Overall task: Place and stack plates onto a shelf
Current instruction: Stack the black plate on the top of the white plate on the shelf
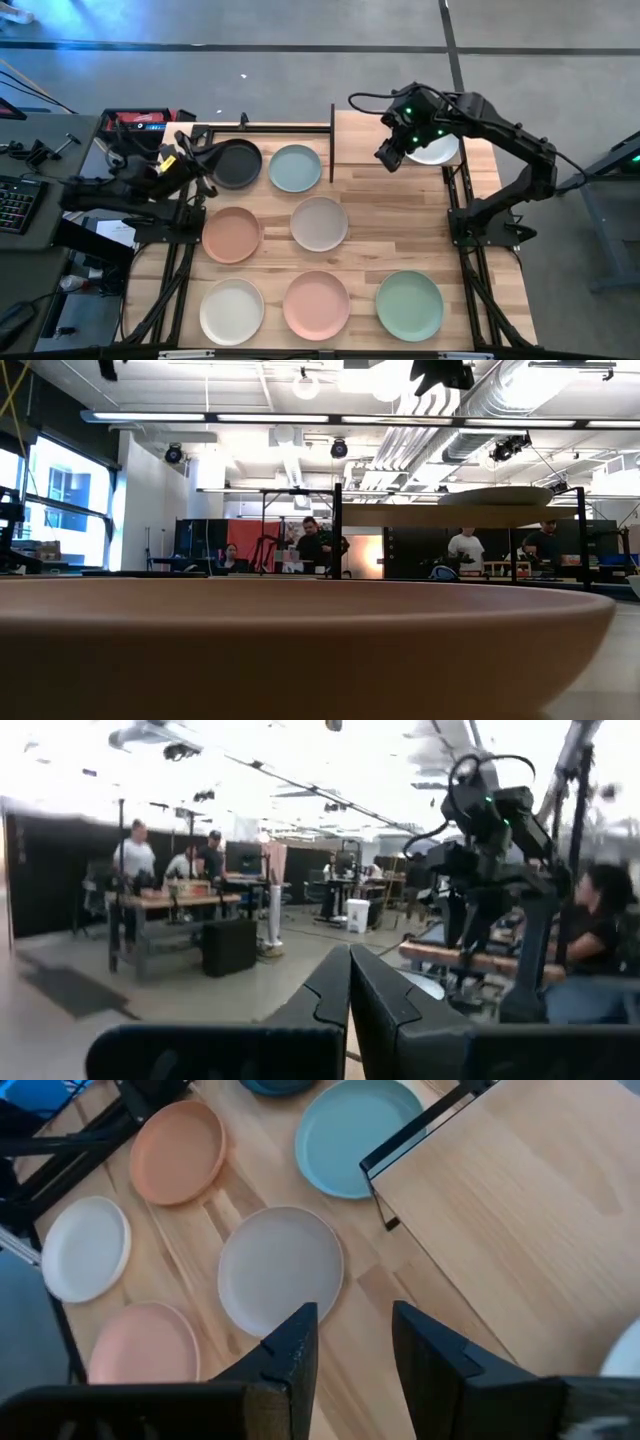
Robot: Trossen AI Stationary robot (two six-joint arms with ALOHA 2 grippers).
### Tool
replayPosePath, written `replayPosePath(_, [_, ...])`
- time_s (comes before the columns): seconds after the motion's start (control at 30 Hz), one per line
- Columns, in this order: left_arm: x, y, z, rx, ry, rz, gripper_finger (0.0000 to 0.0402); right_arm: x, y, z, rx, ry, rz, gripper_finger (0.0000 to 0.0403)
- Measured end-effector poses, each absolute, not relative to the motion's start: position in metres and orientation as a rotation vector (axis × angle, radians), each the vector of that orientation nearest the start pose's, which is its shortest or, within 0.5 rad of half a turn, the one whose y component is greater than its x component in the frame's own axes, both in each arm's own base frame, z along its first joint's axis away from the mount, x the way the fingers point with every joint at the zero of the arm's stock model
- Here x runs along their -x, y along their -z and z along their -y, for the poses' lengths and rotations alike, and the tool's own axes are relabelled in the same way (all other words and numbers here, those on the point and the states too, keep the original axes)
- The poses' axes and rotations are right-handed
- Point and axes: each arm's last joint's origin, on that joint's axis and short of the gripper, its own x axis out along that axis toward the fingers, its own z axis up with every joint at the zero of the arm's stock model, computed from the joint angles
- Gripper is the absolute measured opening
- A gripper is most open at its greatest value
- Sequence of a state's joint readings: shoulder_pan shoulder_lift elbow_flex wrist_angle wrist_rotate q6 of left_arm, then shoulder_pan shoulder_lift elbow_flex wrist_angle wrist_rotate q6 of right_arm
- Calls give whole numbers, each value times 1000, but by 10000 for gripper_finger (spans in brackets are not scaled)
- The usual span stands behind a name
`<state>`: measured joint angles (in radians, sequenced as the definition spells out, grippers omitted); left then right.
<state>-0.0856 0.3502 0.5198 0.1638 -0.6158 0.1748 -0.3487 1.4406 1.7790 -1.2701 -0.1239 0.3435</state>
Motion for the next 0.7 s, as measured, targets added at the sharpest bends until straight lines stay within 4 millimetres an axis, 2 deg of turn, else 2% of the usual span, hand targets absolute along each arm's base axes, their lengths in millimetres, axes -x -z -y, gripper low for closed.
replayPosePath(0.17, [-101,-337,-8,-120,-539,228,0,-243,-426,77,-537,365,-867,108])
replayPosePath(0.27, [-108,-340,-11,-128,-639,146,0,-245,-426,72,-544,364,-862,108])
replayPosePath(0.4, [-120,-340,-19,-101,-777,15,0,-247,-426,66,-520,359,-864,108])
replayPosePath(0.7, [-151,-336,-42,-55,-869,-238,17,-249,-426,58,-484,341,-871,108])
